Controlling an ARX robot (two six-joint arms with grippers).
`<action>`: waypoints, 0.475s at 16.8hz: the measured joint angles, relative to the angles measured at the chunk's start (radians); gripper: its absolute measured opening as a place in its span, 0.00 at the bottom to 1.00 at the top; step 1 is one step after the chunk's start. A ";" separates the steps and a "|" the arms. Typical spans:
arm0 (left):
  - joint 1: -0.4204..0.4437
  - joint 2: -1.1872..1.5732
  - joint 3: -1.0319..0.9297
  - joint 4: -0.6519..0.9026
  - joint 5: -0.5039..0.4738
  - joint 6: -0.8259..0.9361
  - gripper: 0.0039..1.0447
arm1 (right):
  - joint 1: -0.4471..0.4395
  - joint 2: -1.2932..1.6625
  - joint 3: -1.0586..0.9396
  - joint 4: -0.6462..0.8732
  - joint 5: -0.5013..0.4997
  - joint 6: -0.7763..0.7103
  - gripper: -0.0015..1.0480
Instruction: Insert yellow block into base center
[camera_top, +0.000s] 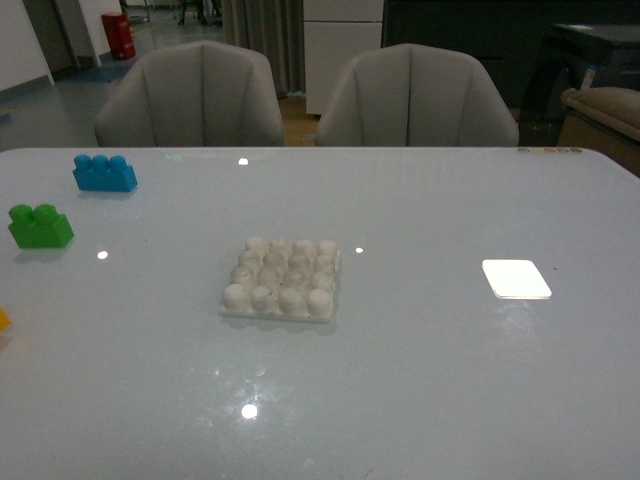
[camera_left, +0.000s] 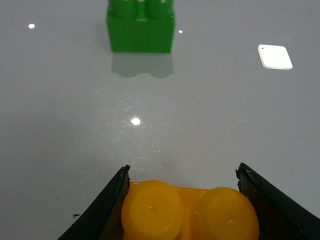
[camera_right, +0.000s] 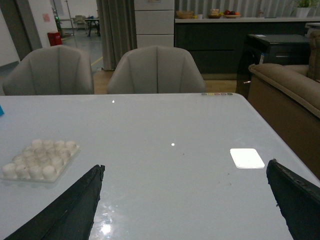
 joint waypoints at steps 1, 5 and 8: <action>-0.028 -0.035 -0.024 0.008 -0.015 -0.007 0.56 | 0.000 0.000 0.000 0.000 0.000 0.000 0.94; -0.278 -0.201 -0.138 0.096 -0.157 -0.106 0.56 | 0.000 0.000 0.000 0.000 0.000 0.000 0.94; -0.557 -0.184 -0.105 0.089 -0.320 -0.214 0.56 | 0.000 0.000 0.000 0.000 0.000 0.000 0.94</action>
